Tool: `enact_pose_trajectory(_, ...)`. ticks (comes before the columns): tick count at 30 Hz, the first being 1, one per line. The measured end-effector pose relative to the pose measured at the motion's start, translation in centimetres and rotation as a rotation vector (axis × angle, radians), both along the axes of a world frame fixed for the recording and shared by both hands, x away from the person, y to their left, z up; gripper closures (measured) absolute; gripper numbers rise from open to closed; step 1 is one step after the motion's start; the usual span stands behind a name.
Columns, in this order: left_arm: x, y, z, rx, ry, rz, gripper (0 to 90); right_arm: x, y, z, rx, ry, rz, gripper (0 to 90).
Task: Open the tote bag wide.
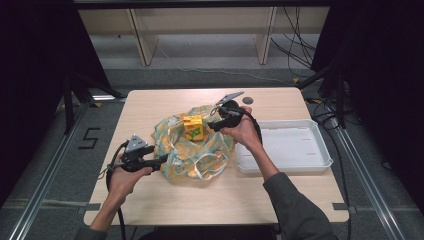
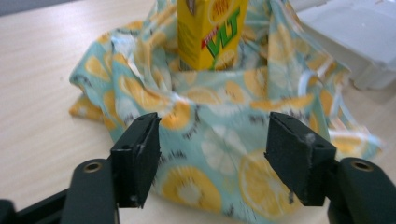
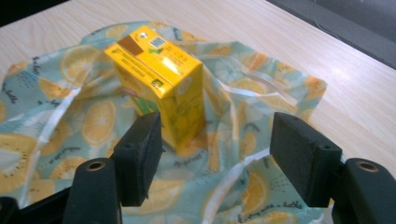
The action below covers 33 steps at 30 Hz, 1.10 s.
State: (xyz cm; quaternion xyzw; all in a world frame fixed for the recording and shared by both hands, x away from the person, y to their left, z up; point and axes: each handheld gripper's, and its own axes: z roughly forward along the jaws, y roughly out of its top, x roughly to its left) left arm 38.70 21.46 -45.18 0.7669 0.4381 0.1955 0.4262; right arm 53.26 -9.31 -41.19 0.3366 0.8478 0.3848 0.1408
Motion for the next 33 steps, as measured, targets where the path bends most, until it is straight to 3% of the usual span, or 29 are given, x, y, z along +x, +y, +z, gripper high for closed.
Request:
enact_pose_trajectory(2,-0.8,0.0,-0.5,-0.017,0.018,-0.005,32.7,-0.1,0.1,0.2,-0.006,0.009,0.001,34.5)
enact_pose_trajectory(4,-1.8,0.0,-0.8,0.011,0.028,0.007,28.4,-0.1,0.2,0.2,-0.001,-0.016,0.012,33.1)
enact_pose_trajectory(5,-2.4,0.0,-0.9,0.048,0.022,-0.003,27.1,-0.2,0.4,0.2,0.009,-0.014,0.007,31.6)
enact_pose_trajectory(7,-3.1,-0.1,-1.2,0.047,0.025,0.003,26.0,-0.3,0.5,0.3,-0.008,-0.007,0.028,31.3)
enact_pose_trajectory(8,-3.5,0.0,-1.3,0.058,0.023,-0.008,24.8,-0.4,0.6,0.3,0.002,0.010,0.004,30.7)
enact_pose_trajectory(10,-4.4,-0.2,-1.7,0.037,0.025,0.002,24.0,-0.5,0.8,0.3,0.017,0.024,0.003,30.3)
enact_pose_trajectory(11,-4.9,-0.3,-2.0,0.020,0.023,0.010,23.1,-0.3,0.9,0.1,0.010,-0.014,0.021,30.1)
enact_pose_trajectory(13,-5.6,-0.3,-2.2,0.039,0.033,0.005,21.6,-0.5,1.0,0.2,0.011,0.020,0.010,29.7)
enact_pose_trajectory(14,-5.8,-0.2,-2.2,0.054,0.028,-0.012,20.8,-0.5,1.1,0.1,0.017,0.019,0.007,29.6)
enact_pose_trajectory(15,-6.1,-0.4,-2.5,0.045,0.031,0.005,20.1,-0.4,1.2,0.0,0.016,0.001,-0.004,29.3)
enact_pose_trajectory(17,-6.6,-0.5,-2.8,0.054,0.023,0.008,18.5,-0.4,1.3,0.1,0.007,0.016,0.003,27.8)
enact_pose_trajectory(20,-7.4,-0.8,-3.4,0.051,0.047,0.003,18.1,-0.5,1.8,-0.1,0.025,0.028,0.003,26.8)
enact_pose_trajectory(21,-7.6,-0.8,-3.6,0.052,0.058,0.002,18.1,-0.5,2.0,-0.3,0.029,0.014,0.004,26.4)
enact_pose_trajectory(24,-8.1,-0.9,-3.9,0.065,0.054,0.000,18.0,-0.6,2.6,-0.2,0.023,0.032,0.013,24.5)
enact_pose_trajectory(25,-8.3,-1.0,-4.1,0.058,0.048,0.006,18.0,-0.5,2.8,-0.4,0.045,0.016,0.016,23.9)
enact_pose_trajectory(26,-8.4,-1.1,-4.1,0.065,0.058,-0.001,18.0,-0.6,3.1,-0.4,0.042,0.018,0.012,23.0)
enact_pose_trajectory(27,-8.5,-0.9,-4.1,0.109,0.055,-0.019,18.0,-0.5,3.3,-0.6,0.032,0.014,0.013,21.8)
enact_pose_trajectory(28,-8.7,-1.2,-4.3,0.081,0.049,0.004,18.0,-0.5,3.4,-0.5,0.017,0.025,0.017,20.1)
enact_pose_trajectory(29,-8.8,-1.2,-4.4,0.105,0.049,-0.007,18.0,-0.3,3.7,-0.7,0.033,0.003,0.001,19.5)
enact_pose_trajectory(30,-9.0,-1.4,-4.5,0.102,0.049,0.006,17.9,-0.3,3.9,-0.8,0.049,0.011,-0.001,19.0)
enact_pose_trajectory(31,-9.1,-1.3,-4.6,0.138,0.051,-0.026,17.9,-0.2,4.0,-0.7,0.038,0.027,0.002,17.8)
enact_pose_trajectory(32,-9.2,-1.7,-4.9,0.115,0.050,-0.026,17.9,-0.1,4.2,-0.8,0.030,0.031,0.000,16.6)
enact_pose_trajectory(33,-9.3,-1.6,-4.8,0.141,0.072,-0.047,17.9,0.0,4.5,-1.0,0.022,0.027,0.000,16.6)
